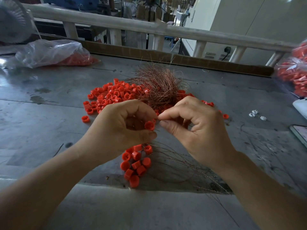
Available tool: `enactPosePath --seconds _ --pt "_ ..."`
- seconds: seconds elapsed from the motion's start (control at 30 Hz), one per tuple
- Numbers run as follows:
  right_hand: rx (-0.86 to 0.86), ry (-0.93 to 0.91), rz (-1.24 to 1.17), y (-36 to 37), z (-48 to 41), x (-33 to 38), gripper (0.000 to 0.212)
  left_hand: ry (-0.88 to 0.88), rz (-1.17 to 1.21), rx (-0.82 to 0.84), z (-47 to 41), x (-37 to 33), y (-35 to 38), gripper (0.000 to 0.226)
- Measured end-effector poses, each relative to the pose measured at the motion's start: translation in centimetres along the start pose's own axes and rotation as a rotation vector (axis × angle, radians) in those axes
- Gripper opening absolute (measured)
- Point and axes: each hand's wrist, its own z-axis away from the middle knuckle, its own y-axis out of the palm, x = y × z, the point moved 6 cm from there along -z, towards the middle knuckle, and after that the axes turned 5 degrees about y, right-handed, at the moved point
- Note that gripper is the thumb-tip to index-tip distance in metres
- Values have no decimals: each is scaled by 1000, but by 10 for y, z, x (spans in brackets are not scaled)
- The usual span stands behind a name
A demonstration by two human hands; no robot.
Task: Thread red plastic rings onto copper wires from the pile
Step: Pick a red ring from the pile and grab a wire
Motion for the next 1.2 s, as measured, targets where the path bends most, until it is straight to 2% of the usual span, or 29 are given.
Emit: enactPosePath --seconds 0.17,0.43,0.63,0.87,1.0,1.2 --pt "-3 15 -6 -1 0 -2 6 -7 -4 -16 1 1 -2 29" --pt "2 7 -2 0 0 0 6 7 -97 -33 0 -3 -4 37" --pt "13 5 -14 2 1 1 5 -26 -32 -41 1 -1 -2 32" --pt "0 55 10 4 2 -2 5 -60 94 -11 2 1 3 40" --pt "-35 77 22 -2 0 -2 6 -36 206 25 3 -2 5 32" --pt "-22 88 -29 -2 0 -5 10 -48 193 -26 2 0 1 24"
